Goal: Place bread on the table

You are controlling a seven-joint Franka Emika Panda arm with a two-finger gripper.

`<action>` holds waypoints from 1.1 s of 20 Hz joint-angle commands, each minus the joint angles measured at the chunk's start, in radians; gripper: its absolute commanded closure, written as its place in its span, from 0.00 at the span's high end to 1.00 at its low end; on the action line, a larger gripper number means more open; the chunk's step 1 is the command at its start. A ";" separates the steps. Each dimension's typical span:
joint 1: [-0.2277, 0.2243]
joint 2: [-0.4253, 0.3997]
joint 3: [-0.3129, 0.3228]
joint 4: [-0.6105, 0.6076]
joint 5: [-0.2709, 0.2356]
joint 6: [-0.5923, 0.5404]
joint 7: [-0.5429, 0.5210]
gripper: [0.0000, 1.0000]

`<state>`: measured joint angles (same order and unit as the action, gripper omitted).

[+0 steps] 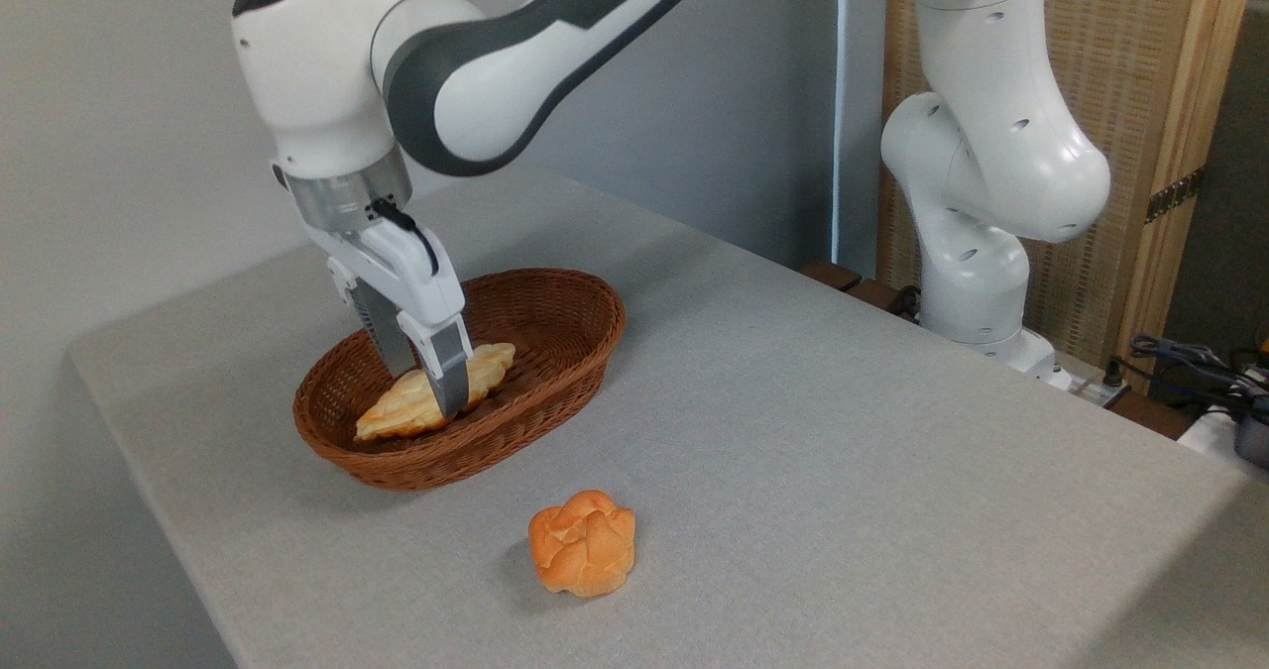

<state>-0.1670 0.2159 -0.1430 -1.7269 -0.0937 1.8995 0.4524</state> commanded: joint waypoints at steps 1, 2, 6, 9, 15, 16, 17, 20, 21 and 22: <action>0.003 0.032 -0.020 0.003 -0.015 0.007 -0.003 1.00; 0.003 0.037 -0.024 0.004 -0.017 0.010 -0.004 1.00; 0.003 0.039 -0.027 0.004 -0.060 0.030 -0.004 1.00; 0.003 0.048 -0.044 0.004 -0.061 0.052 -0.006 1.00; 0.001 0.062 -0.047 0.004 -0.049 0.067 -0.001 0.99; 0.001 0.062 -0.047 0.004 -0.049 0.066 0.003 0.98; 0.003 0.062 -0.047 0.004 -0.049 0.066 0.005 0.97; 0.003 0.063 -0.046 0.004 -0.044 0.066 0.009 0.80; 0.003 0.063 -0.046 0.004 -0.031 0.066 0.009 0.66; 0.003 0.063 -0.046 0.004 -0.020 0.066 0.009 0.53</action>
<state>-0.1658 0.2758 -0.1872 -1.7259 -0.1355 1.9527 0.4536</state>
